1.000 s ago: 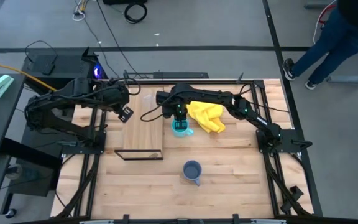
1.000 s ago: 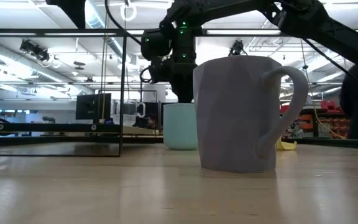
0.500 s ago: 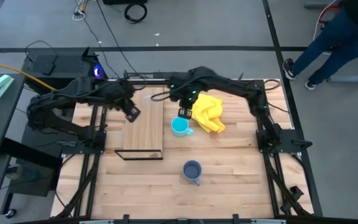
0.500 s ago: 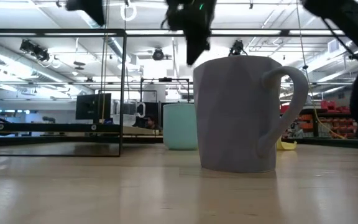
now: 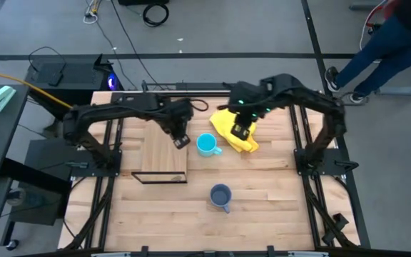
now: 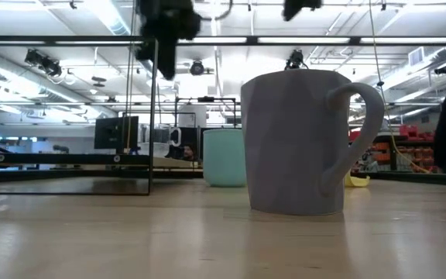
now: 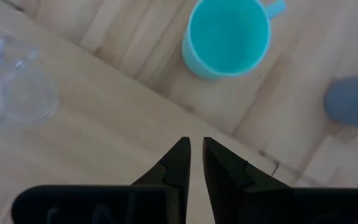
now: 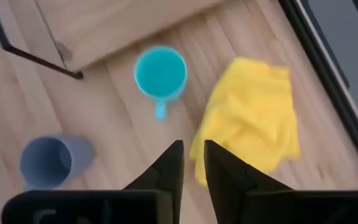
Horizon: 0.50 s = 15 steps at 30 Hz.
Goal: Stack small to large cups/mugs on shelf
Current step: Put the light blue mug on the shelf
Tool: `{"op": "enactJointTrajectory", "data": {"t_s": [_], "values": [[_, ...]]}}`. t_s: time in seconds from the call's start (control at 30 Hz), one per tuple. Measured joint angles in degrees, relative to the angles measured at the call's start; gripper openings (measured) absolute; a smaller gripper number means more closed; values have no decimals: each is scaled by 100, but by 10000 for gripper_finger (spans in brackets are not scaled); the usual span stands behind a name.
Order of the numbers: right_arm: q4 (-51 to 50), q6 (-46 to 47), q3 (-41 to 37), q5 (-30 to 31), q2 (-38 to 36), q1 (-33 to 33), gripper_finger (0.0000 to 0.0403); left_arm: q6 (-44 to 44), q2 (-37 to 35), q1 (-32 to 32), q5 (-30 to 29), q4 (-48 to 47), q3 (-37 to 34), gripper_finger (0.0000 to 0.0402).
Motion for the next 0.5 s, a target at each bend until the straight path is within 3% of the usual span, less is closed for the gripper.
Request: {"op": "enactJointTrajectory", "data": {"t_s": [0.2, 0.5], "values": [[-12, 1269, -1467, 208, -989, 531, 109, -105, 453, 266, 399, 531, 0, 67], [169, 2977, -3250, 425, -1953, 1252, 130, -536, 905, 279, 428, 1174, 0, 70]]}}
